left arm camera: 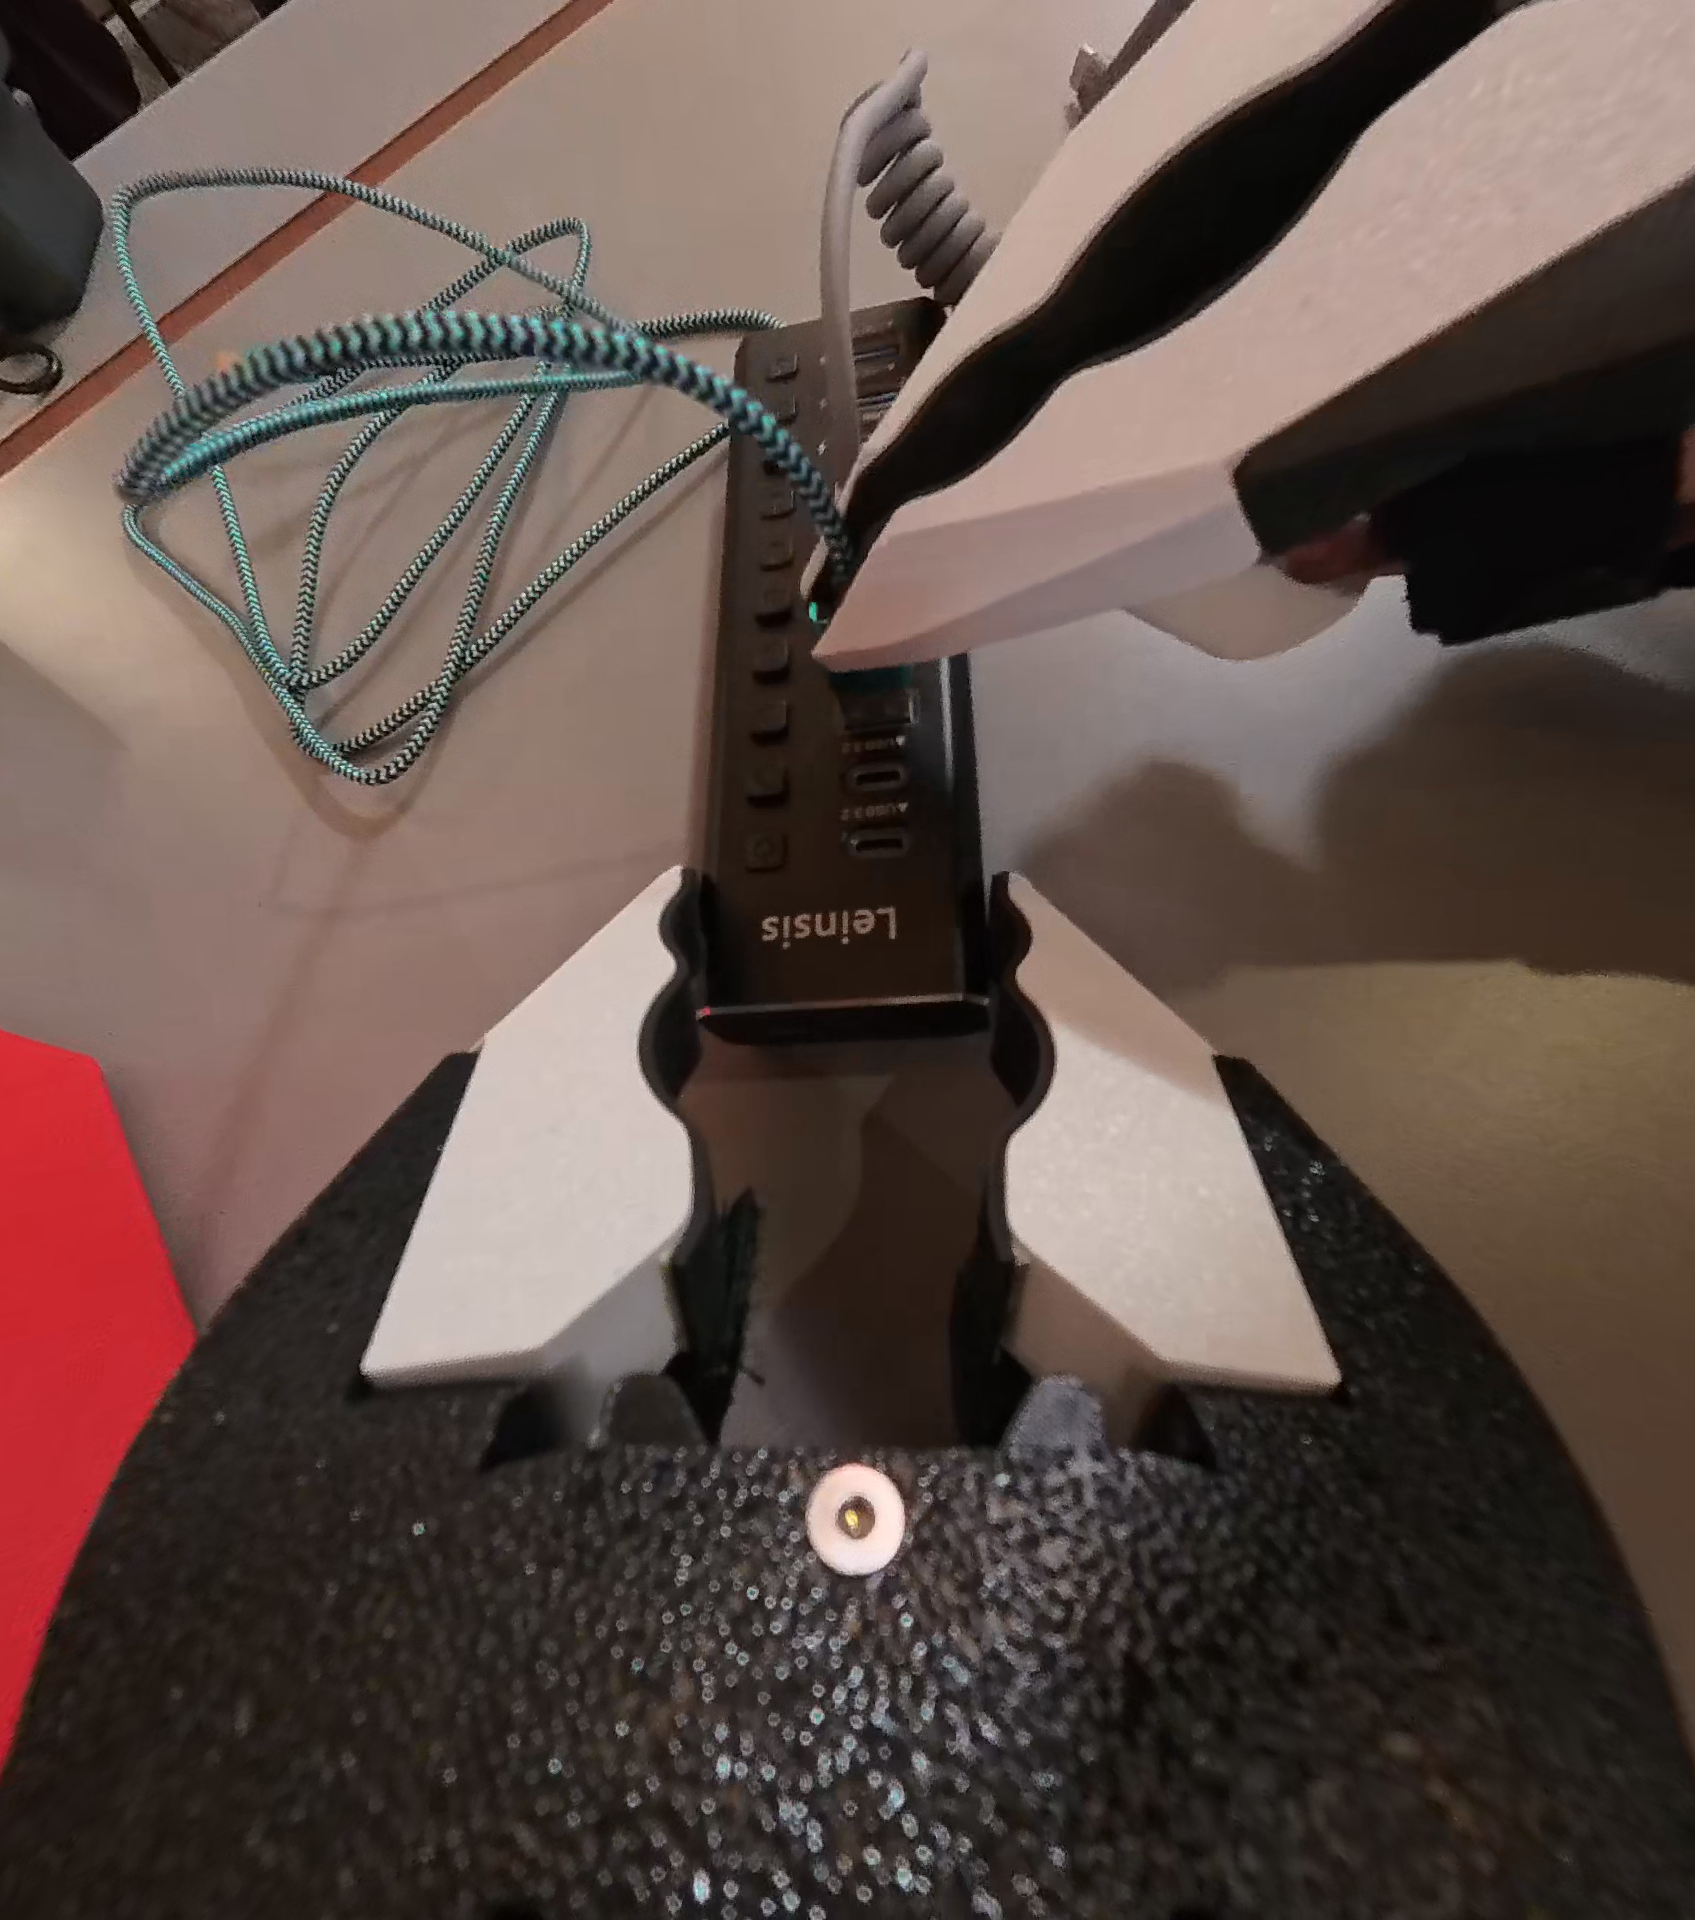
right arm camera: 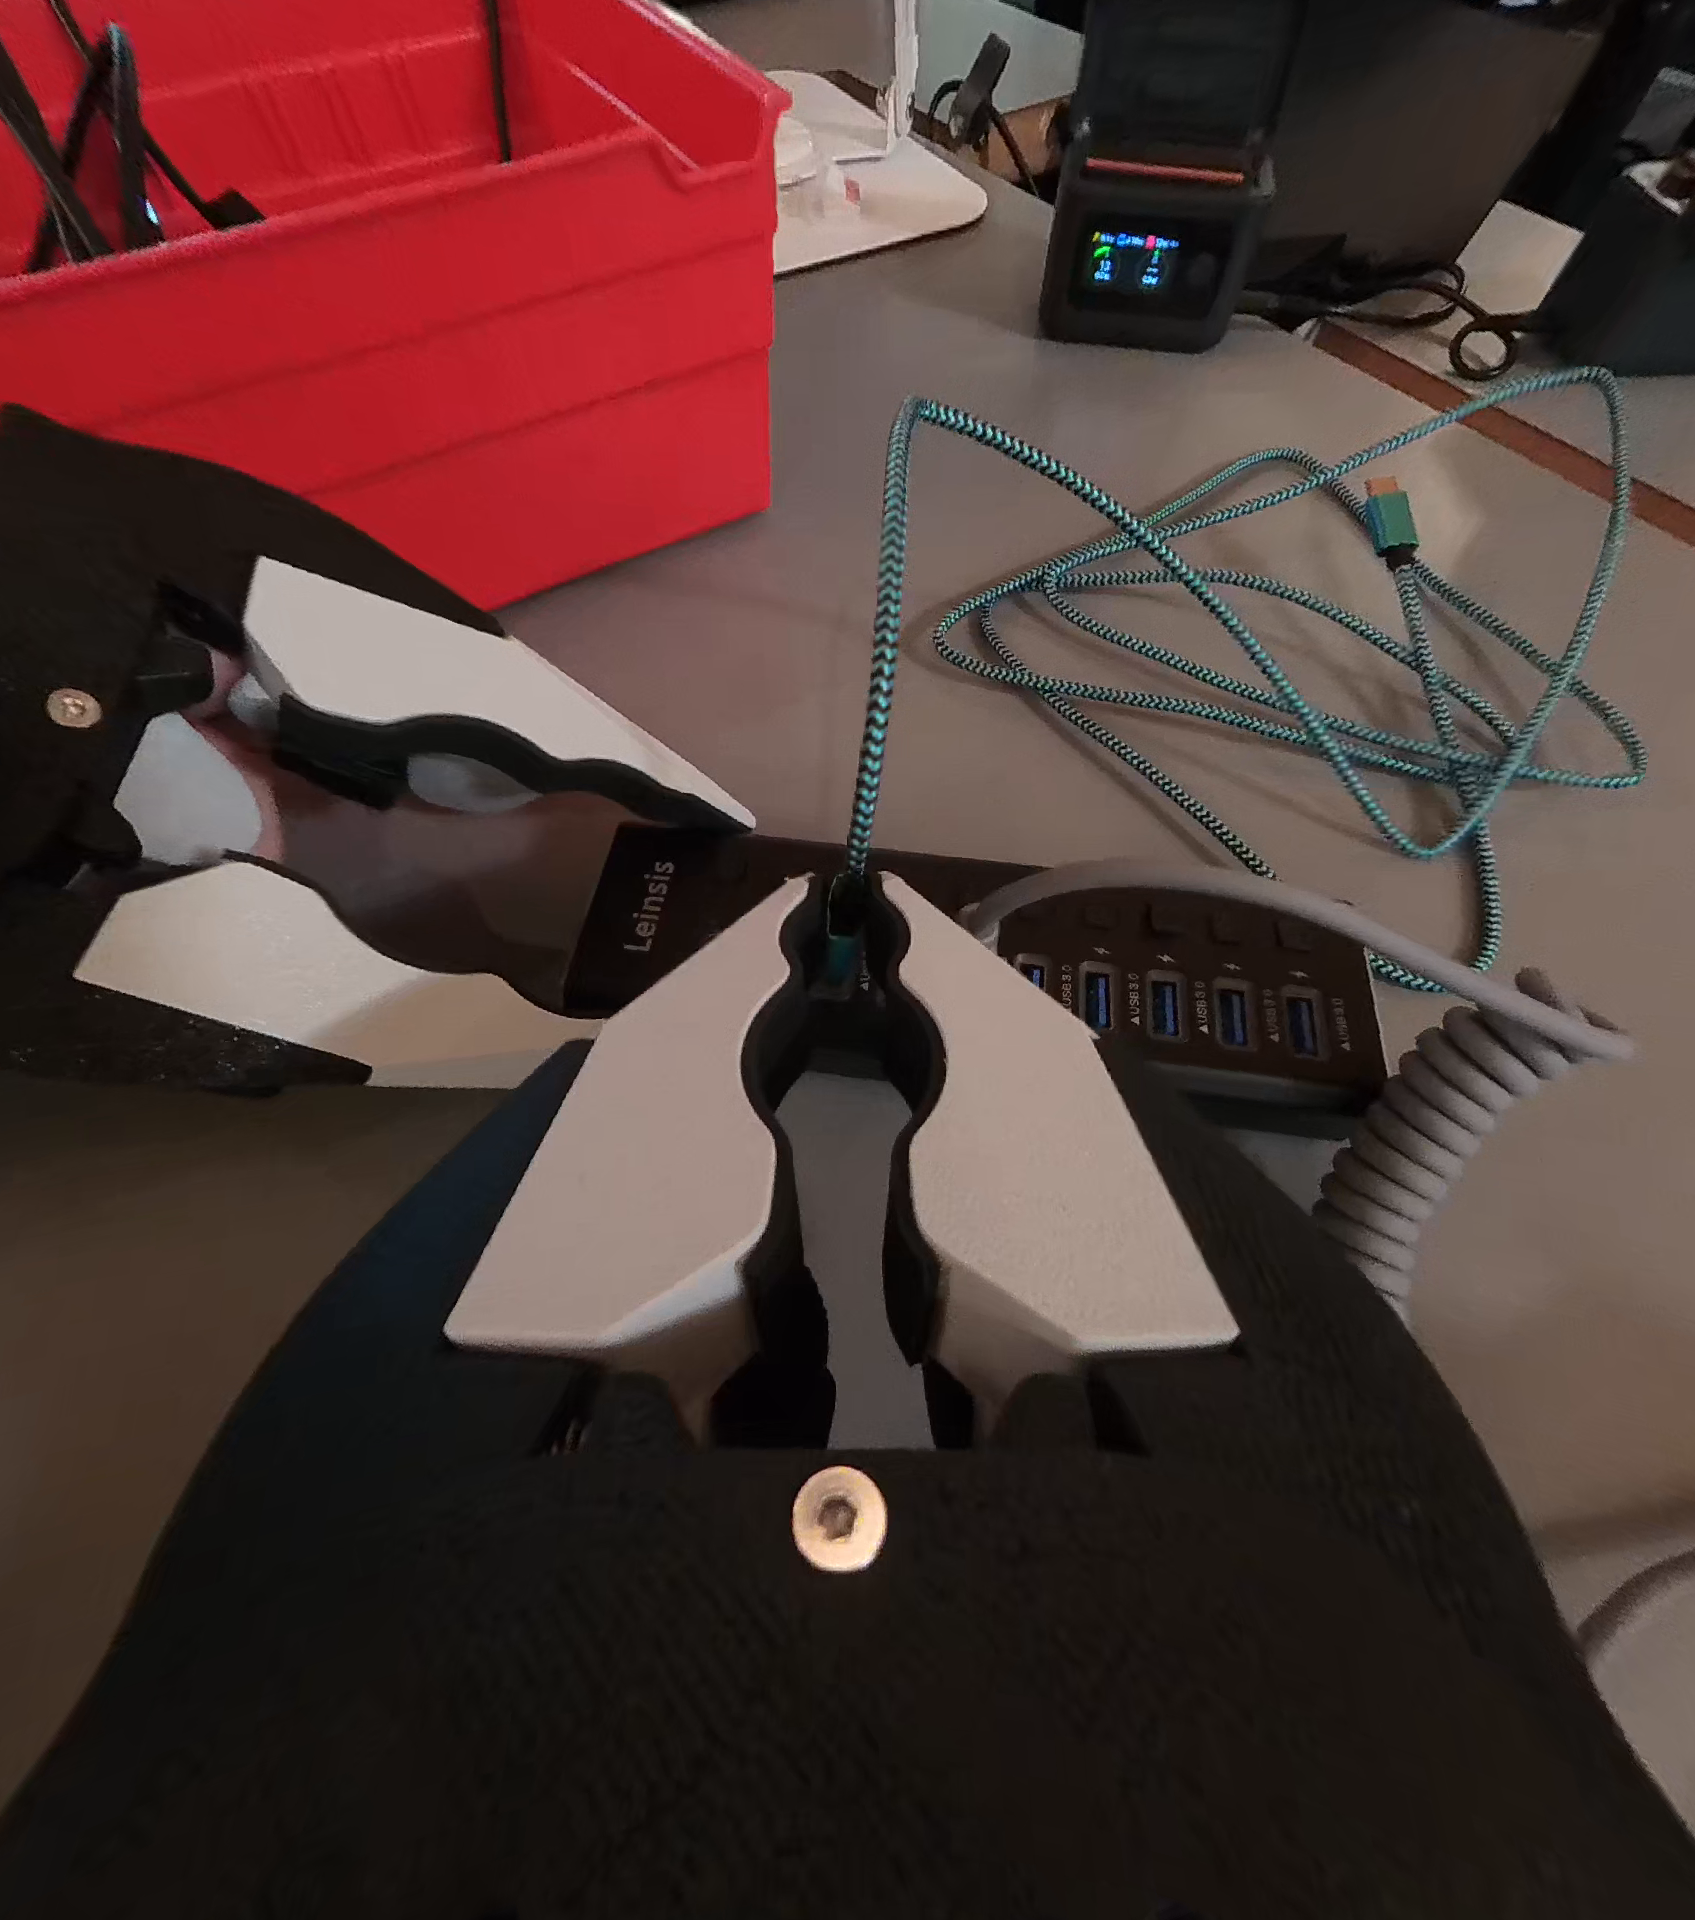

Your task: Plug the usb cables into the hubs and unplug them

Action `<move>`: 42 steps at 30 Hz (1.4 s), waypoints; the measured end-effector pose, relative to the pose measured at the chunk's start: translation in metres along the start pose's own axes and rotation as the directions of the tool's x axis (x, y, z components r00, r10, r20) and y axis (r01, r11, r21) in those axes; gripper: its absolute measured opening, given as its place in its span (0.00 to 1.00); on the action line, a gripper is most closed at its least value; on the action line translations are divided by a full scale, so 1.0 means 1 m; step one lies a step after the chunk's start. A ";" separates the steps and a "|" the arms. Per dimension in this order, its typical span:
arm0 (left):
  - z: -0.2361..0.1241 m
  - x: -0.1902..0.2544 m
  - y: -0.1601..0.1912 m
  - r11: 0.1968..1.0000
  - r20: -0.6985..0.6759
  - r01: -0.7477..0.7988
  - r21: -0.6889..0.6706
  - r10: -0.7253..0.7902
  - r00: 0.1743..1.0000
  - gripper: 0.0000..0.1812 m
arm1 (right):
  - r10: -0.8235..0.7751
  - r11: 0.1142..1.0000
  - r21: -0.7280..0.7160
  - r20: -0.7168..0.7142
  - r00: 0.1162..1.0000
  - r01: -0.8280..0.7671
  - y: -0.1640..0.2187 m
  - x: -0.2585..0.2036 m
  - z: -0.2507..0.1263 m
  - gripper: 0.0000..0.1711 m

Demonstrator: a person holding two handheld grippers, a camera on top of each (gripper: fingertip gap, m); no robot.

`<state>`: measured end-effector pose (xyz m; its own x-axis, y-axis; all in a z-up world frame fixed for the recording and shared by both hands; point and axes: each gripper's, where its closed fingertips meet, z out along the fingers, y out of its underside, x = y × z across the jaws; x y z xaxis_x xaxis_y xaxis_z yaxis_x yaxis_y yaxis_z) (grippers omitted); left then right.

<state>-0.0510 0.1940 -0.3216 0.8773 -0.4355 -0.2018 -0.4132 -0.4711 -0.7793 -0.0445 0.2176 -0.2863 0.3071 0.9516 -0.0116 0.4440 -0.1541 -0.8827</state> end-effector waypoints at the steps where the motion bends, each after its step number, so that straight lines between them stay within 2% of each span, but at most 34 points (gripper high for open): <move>1: 0.000 0.000 0.000 1.000 -0.001 0.001 0.001 -0.001 1.000 0.29 | -0.024 0.999 -0.035 -0.013 1.000 0.023 0.005 -0.001 0.002 0.04; 4: 0.000 0.000 0.000 1.000 -0.002 0.003 0.001 -0.003 1.000 0.30 | -0.096 0.995 -0.043 -0.067 0.993 0.093 0.005 -0.002 0.005 0.04; 10: 0.000 0.000 0.000 1.000 -0.003 0.005 0.004 -0.005 1.000 0.29 | -0.050 0.999 -0.018 -0.042 0.998 0.049 0.005 -0.001 0.005 0.04; 15: -0.001 0.000 -0.002 0.999 -0.015 0.014 0.037 -0.014 1.000 0.29 | -0.024 1.000 -0.003 0.052 0.998 0.024 0.007 -0.003 0.001 0.06; 19: 0.000 0.000 -0.001 0.999 -0.034 0.028 0.034 -0.027 0.999 0.30 | -0.047 0.979 0.203 0.120 0.992 0.022 -0.027 -0.005 -0.029 0.08; 21: 0.000 0.001 -0.001 0.999 -0.045 0.021 0.036 -0.019 0.999 0.30 | -0.117 0.947 0.308 0.063 0.991 0.092 -0.044 -0.002 -0.046 0.09; 24: -0.001 0.001 -0.001 0.999 -0.045 -0.015 0.030 0.016 0.999 0.30 | -0.260 0.875 0.401 -0.082 0.962 0.271 -0.061 0.000 -0.064 0.19; 26: -0.001 0.000 0.000 0.997 -0.019 -0.080 0.016 0.081 0.997 0.30 | -0.342 0.859 0.365 -0.114 0.933 0.360 -0.061 -0.006 -0.064 0.21; 28: -0.003 -0.001 -0.001 0.978 0.028 -0.210 0.012 0.209 0.977 0.30 | -0.414 0.864 0.281 -0.077 0.907 0.419 -0.053 -0.013 -0.057 0.27; 30: -0.006 -0.004 -0.004 0.928 0.109 -0.373 0.005 0.371 0.922 0.30 | -0.480 0.857 0.187 -0.050 0.876 0.480 -0.038 -0.014 -0.050 0.33; 32: -0.009 -0.007 -0.007 0.844 0.195 -0.535 -0.029 0.530 0.825 0.30 | -0.546 0.831 0.100 -0.047 0.837 0.547 -0.027 -0.009 -0.050 0.37; 35: -0.013 -0.009 -0.009 0.701 0.285 -0.707 -0.093 0.699 0.656 0.30 | -0.511 0.858 0.044 -0.032 0.859 0.512 -0.030 0.002 -0.065 0.36; 37: -0.015 -0.010 -0.010 0.627 0.315 -0.769 -0.126 0.760 0.568 0.30 | -0.468 0.883 0.036 0.041 0.883 0.467 -0.039 0.004 -0.077 0.30; 38: -0.015 -0.011 -0.010 0.595 0.326 -0.791 -0.144 0.783 0.529 0.30 | -0.449 0.891 -0.027 0.087 0.889 0.453 -0.038 0.008 -0.080 0.27; 40: -0.018 -0.012 -0.011 0.539 0.351 -0.822 -0.184 0.817 0.457 0.29 | -0.358 0.883 -0.246 0.196 0.913 0.399 -0.023 0.021 -0.077 0.25; 42: -0.022 -0.009 -0.015 0.482 0.378 -0.851 -0.207 0.842 0.385 0.30 | -0.304 0.811 -0.424 0.285 0.909 0.403 -0.007 0.029 -0.063 0.27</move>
<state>-0.0582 0.1885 -0.2949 0.0819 -0.2746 -0.9581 -0.9966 -0.0156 -0.0808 0.0139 0.2297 -0.2508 -0.0951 0.9878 0.1237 0.8409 0.1462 -0.5211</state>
